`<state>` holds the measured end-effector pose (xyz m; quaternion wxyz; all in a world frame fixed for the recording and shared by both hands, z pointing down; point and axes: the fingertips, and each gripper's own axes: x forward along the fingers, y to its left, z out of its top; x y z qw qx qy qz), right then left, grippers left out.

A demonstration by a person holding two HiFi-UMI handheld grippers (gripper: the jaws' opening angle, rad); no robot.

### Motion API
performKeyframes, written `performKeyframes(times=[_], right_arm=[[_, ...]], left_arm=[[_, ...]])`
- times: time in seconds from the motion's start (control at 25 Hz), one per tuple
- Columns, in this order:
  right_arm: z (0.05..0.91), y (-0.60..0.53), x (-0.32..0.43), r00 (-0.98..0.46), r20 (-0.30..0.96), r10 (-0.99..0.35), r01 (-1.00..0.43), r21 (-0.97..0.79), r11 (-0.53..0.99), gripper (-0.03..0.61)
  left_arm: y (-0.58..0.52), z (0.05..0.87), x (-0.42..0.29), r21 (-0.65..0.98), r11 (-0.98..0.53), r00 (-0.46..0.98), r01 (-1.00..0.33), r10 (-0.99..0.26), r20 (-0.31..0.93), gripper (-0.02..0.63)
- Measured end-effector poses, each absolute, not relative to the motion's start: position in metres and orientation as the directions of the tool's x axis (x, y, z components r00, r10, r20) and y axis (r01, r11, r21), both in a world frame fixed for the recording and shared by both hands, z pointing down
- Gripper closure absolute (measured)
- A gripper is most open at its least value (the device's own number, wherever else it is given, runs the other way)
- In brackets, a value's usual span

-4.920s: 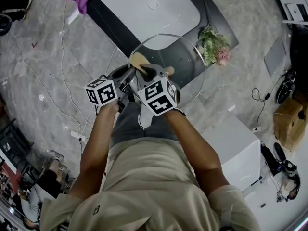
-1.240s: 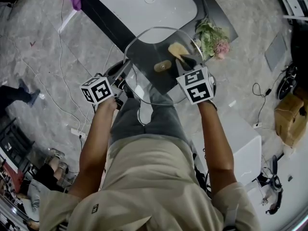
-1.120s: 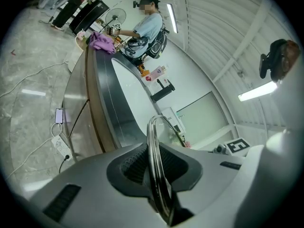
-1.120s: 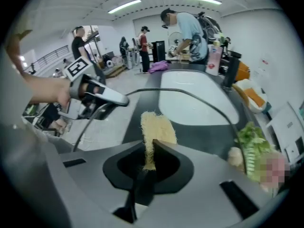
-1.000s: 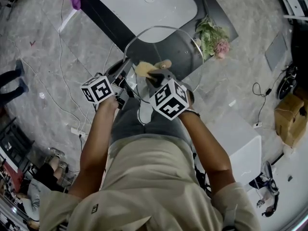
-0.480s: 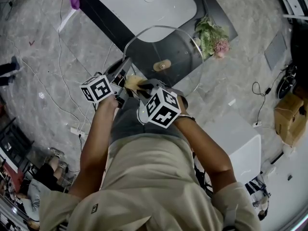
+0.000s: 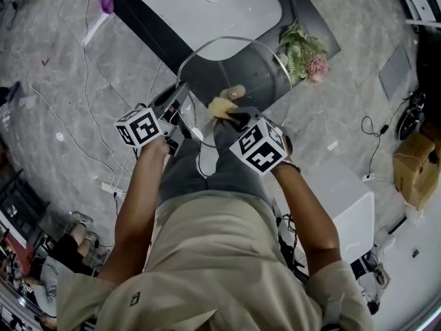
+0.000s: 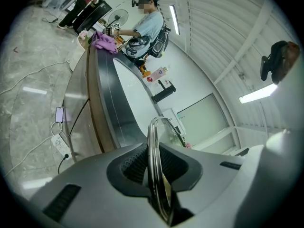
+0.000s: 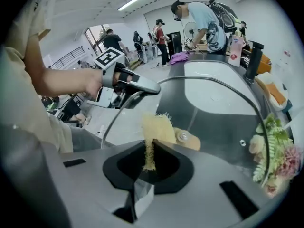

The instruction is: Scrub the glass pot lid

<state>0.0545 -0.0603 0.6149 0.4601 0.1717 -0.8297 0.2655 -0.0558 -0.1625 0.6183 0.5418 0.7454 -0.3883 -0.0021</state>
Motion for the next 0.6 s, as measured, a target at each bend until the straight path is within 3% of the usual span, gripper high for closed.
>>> performKeyframes(times=[0.36,0.6], right_arm=[[0.611,-0.136,0.164,-0.316,0.921,-0.228,-0.699,-0.063,0.713,0.537],[0.611,-0.146,0.167,-0.272,0.932,-0.239,-0.705,-0.024,0.708,0.537]], left_arm=[[-0.163,0.619,-0.053,0.808,-0.121,0.705,-0.576,-0.574,0.416,0.545],[-0.161,0.617,-0.053,0.812,-0.131,0.719,-0.568,-0.558,0.413,0.545]])
